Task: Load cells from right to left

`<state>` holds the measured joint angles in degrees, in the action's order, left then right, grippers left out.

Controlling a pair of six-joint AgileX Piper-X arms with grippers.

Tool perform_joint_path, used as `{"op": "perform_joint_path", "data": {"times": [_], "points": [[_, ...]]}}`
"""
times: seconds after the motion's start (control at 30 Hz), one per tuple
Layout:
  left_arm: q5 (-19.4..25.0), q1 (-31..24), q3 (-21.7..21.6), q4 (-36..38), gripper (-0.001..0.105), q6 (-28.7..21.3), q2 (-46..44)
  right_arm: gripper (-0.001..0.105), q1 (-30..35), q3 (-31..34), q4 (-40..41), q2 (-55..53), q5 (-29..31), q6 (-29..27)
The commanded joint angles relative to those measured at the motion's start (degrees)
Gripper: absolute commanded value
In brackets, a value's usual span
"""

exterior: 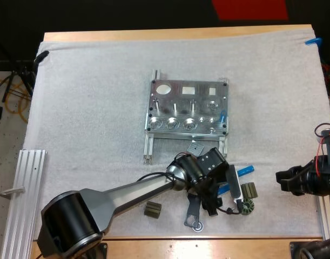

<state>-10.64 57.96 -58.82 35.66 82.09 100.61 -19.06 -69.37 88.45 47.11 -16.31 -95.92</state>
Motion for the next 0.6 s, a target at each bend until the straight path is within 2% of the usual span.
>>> {"op": "perform_joint_path", "data": {"times": [0.0, 0.13, 0.23, 0.33, 0.4, 0.43, 0.5, 0.57], "points": [[2.32, 0.16, -0.38, -0.47, 0.070, 1.66, 0.13, 0.054, 0.21, -0.10, 1.80, -0.33, -0.19, -0.49], [4.71, 0.16, -0.38, -0.81, 0.064, 2.53, 0.59, 0.054, 0.21, -0.10, 1.80, -0.33, -0.19, -0.75], [4.85, 0.16, -0.38, -0.81, 0.053, 2.53, 0.56, 0.054, 0.21, -0.10, 1.80, -0.33, -0.19, -0.98], [4.85, 0.16, -0.38, -0.81, 0.040, 2.53, 0.56, 0.054, 0.21, -0.10, 1.80, -0.33, -0.19, -1.81], [4.32, 0.16, -0.38, -0.81, 0.025, 2.94, 0.56, 0.054, 0.21, -0.10, 1.80, -0.33, -0.19, -1.80], [4.31, 0.16, -0.38, -0.81, 0.022, 2.94, 0.56, 0.054, 0.21, -0.10, 1.80, -0.33, -0.19, -1.80], [3.03, 0.16, -0.38, -0.81, 0.004, 2.94, 0.56, 0.054, 0.21, -0.10, 1.80, -0.33, -0.19, -1.80], [2.69, 0.16, -0.38, -0.81, 0.000, 2.94, 0.56, 0.054, 0.21, -0.10, 1.80, -0.33, -0.19, -1.80]]}}
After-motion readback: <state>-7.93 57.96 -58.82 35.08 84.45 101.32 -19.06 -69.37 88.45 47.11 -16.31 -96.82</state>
